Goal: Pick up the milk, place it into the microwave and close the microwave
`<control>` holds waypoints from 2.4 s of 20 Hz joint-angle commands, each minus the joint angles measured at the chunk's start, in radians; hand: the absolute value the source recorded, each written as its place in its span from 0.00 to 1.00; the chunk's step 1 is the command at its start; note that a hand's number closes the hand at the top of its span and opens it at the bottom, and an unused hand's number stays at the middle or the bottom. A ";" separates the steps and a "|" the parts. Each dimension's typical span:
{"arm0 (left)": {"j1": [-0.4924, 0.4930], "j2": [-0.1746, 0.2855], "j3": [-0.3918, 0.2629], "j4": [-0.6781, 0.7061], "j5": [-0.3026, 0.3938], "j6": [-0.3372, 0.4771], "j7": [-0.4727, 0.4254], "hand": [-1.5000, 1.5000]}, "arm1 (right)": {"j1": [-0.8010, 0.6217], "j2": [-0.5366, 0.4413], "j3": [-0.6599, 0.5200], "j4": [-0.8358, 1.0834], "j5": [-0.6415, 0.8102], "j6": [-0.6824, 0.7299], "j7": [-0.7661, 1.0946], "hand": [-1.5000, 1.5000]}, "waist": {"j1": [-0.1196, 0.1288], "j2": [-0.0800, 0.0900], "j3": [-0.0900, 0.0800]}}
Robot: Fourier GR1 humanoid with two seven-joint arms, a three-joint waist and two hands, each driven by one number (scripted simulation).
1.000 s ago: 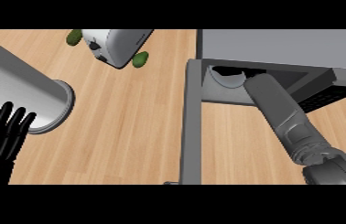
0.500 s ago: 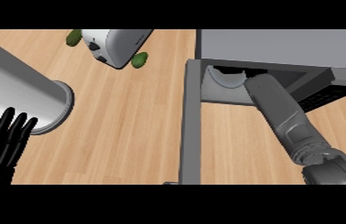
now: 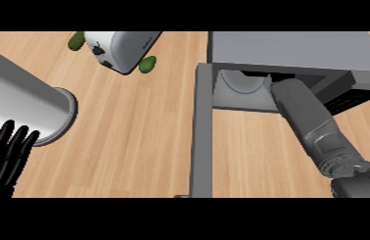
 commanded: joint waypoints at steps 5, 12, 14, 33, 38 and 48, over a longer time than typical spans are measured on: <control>0.075 -0.017 -0.009 -0.042 0.007 -0.020 -0.001 0.00 | 0.065 -0.063 -0.065 -0.051 -0.059 0.068 -0.091 0.00 | -0.023 -0.019 -0.004; 0.054 -0.030 -0.020 -0.032 -0.026 0.004 0.002 0.00 | 0.067 -0.043 -0.097 -0.064 -0.098 0.214 -0.111 0.00 | -0.037 -0.023 -0.005; 0.067 -0.035 -0.026 -0.011 -0.026 -0.011 -0.024 0.00 | 0.099 -0.061 -0.120 -0.062 -0.122 0.274 -0.139 0.00 | -0.034 -0.021 -0.004; 0.023 -0.044 -0.083 0.021 -0.060 0.066 -0.014 0.00 | 0.381 0.100 -0.082 -0.206 -0.165 0.469 -0.165 0.00 | -0.089 -0.038 -0.007; 0.089 -0.044 -0.167 -0.023 -0.112 0.087 -0.022 0.00 | 0.498 0.159 -0.068 -0.316 -0.197 0.516 -0.165 0.00 | -0.092 -0.044 -0.007; 0.106 0.037 -0.184 0.057 0.028 -0.136 -0.064 0.00 | 0.823 0.205 -0.017 -0.519 -0.259 0.718 -0.272 0.00 | -0.088 -0.041 -0.008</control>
